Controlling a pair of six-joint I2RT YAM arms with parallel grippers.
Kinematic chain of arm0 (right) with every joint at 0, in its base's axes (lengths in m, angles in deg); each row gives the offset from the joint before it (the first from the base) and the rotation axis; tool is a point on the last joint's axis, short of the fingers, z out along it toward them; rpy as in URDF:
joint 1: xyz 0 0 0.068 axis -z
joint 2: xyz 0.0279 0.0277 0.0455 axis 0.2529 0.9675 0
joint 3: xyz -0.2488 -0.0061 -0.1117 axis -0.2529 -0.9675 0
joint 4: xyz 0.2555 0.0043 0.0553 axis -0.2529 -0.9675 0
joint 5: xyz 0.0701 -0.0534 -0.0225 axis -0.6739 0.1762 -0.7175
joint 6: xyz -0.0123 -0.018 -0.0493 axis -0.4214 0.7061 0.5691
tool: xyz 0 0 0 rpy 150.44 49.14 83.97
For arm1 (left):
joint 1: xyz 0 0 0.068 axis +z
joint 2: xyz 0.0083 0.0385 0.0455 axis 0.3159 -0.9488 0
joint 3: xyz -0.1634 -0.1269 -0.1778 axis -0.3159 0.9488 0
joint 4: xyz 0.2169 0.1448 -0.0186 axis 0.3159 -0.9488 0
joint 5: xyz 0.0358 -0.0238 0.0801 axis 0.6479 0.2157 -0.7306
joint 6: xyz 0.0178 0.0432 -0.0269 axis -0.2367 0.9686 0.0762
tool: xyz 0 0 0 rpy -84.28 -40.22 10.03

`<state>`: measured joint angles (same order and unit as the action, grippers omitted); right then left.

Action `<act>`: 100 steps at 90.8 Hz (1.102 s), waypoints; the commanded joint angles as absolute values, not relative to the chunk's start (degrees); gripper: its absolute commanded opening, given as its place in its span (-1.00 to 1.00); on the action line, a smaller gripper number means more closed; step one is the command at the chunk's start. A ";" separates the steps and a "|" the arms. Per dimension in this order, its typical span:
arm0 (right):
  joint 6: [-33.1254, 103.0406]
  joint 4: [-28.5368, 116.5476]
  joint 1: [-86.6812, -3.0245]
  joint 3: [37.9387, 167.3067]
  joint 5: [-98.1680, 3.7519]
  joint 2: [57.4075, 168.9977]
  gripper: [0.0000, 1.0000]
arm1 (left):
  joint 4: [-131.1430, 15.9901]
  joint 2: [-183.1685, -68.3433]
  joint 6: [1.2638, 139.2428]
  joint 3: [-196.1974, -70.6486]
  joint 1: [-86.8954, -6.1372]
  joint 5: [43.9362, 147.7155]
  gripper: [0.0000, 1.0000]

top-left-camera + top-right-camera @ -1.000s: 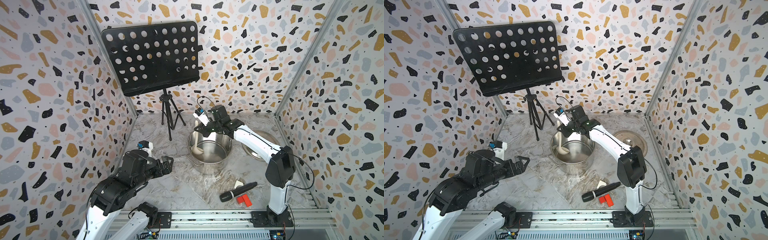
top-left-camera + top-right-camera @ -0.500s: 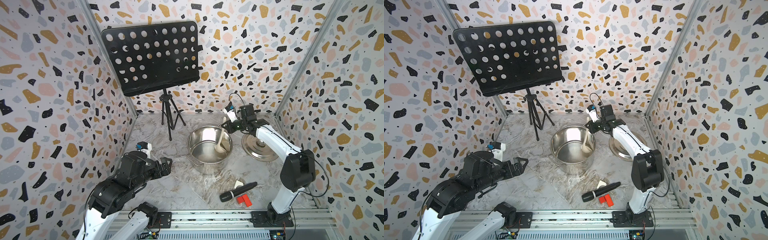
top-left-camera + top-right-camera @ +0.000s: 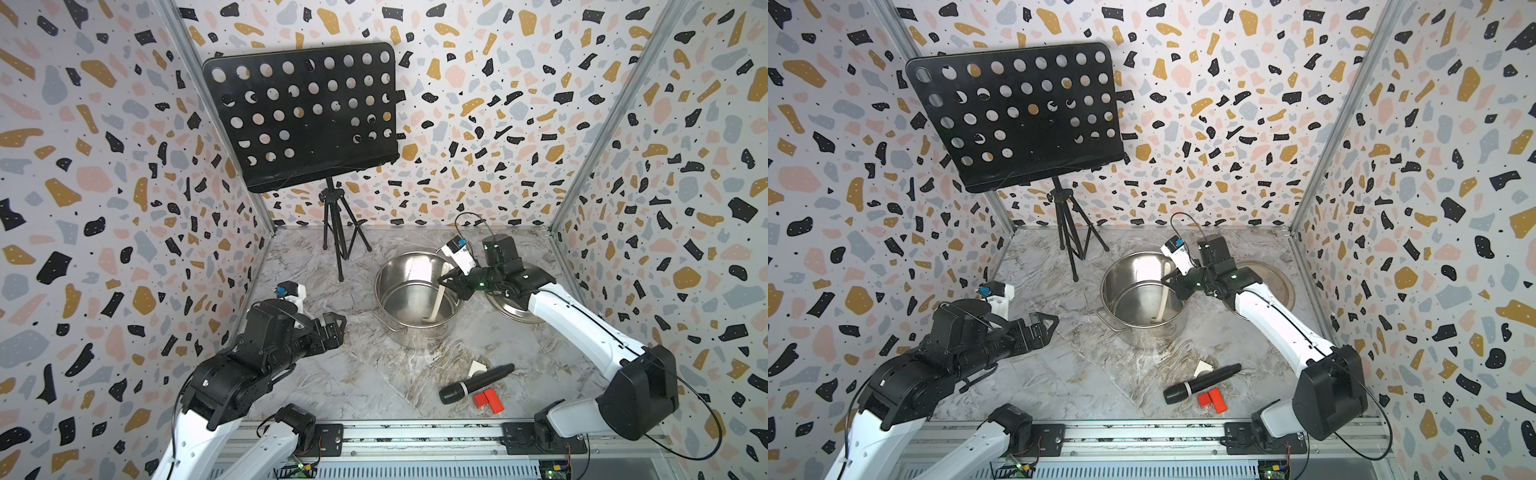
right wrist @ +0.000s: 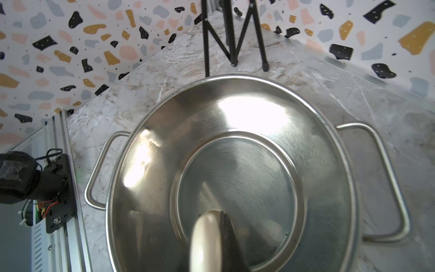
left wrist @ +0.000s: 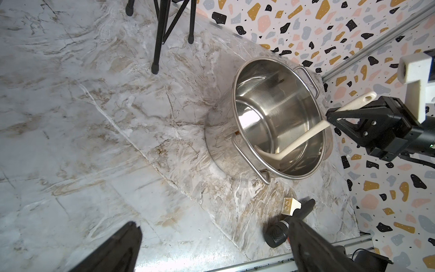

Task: Stir the soup with a spoon
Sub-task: Stir the soup in the pan with a stick.

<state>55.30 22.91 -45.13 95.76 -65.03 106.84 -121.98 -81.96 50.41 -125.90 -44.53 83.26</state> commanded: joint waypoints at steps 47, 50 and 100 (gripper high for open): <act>58.28 23.97 -55.10 118.56 -58.70 126.59 -1.00 | -119.61 -81.63 50.66 -125.33 -44.62 83.00 0.99; 58.78 23.06 -54.94 120.38 -57.66 128.04 -1.00 | -119.74 -81.42 50.57 -125.21 -44.61 82.94 0.99; 56.01 18.27 -41.64 124.82 -54.97 128.36 -1.00 | -119.35 -80.96 50.78 -125.03 -44.61 83.04 0.99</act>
